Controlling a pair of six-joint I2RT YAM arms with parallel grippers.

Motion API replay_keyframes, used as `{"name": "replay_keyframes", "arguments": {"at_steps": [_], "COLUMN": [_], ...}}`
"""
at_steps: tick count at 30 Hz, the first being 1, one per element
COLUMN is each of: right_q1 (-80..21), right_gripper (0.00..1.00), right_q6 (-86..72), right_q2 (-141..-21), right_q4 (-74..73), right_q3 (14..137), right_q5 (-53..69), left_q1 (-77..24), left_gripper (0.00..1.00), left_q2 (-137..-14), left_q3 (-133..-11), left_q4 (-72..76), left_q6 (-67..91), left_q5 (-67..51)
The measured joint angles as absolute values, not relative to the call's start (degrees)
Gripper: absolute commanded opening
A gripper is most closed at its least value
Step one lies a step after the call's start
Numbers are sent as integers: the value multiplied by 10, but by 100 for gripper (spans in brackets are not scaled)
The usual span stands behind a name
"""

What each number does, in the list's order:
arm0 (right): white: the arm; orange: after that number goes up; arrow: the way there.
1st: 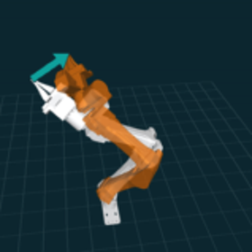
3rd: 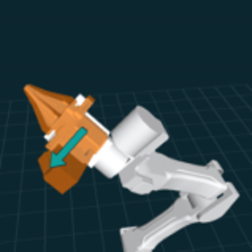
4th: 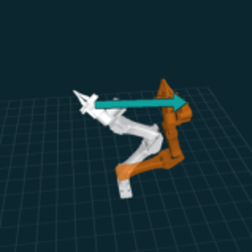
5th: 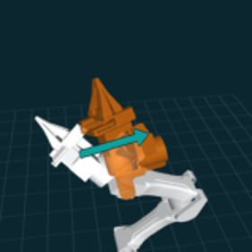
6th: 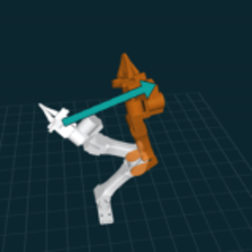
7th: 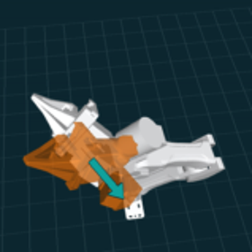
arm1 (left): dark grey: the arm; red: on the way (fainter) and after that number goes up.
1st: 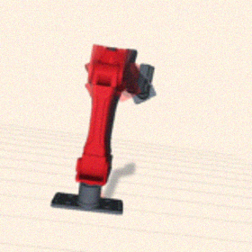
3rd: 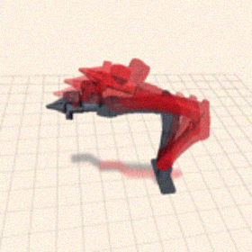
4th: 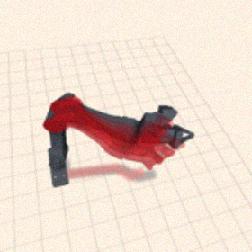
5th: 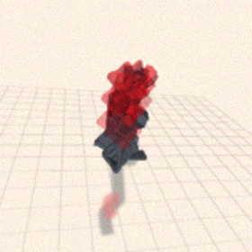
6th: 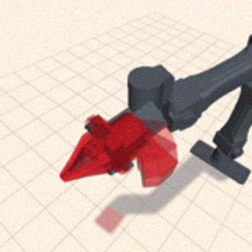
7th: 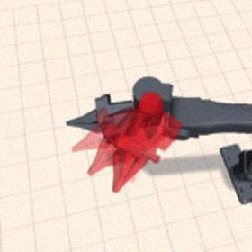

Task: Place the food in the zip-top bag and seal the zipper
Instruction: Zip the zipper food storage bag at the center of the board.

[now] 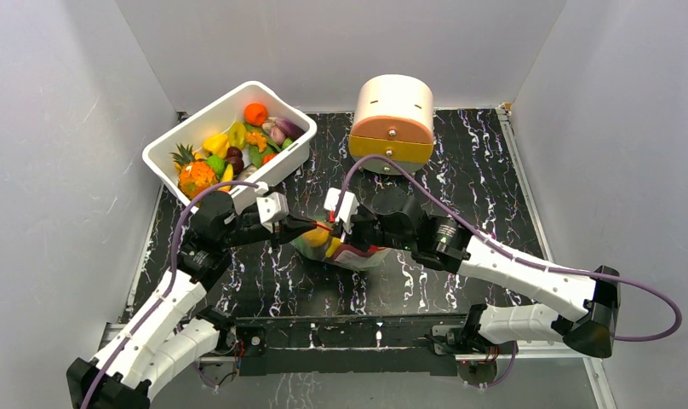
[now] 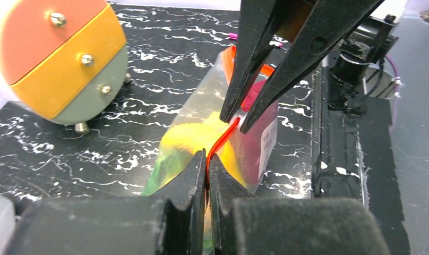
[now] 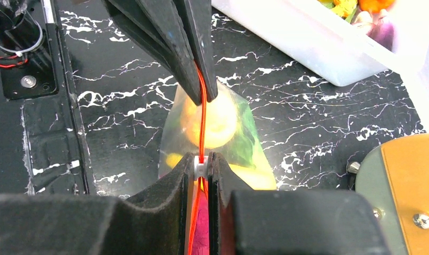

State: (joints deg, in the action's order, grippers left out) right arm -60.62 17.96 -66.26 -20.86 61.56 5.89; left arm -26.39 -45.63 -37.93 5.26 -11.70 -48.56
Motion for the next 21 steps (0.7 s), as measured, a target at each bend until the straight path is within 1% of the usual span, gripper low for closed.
{"name": "replay_keyframes", "arguments": {"at_steps": [10,21], "right_q1": [-602,-599], "right_gripper": [0,0], "right_q6": [176,163], "right_q2": [-644,-605], "right_q4": [-229,-283], "right_q3": [618,618], "right_q5": [36,8], "left_q1": [-265,-268], "left_gripper": [0,0], "left_q2": [-432,-416], "left_q3": [-414,-417], "left_q4": [3,-20], "left_q6": [-129,-134], "left_q5": [-410,-346]}}
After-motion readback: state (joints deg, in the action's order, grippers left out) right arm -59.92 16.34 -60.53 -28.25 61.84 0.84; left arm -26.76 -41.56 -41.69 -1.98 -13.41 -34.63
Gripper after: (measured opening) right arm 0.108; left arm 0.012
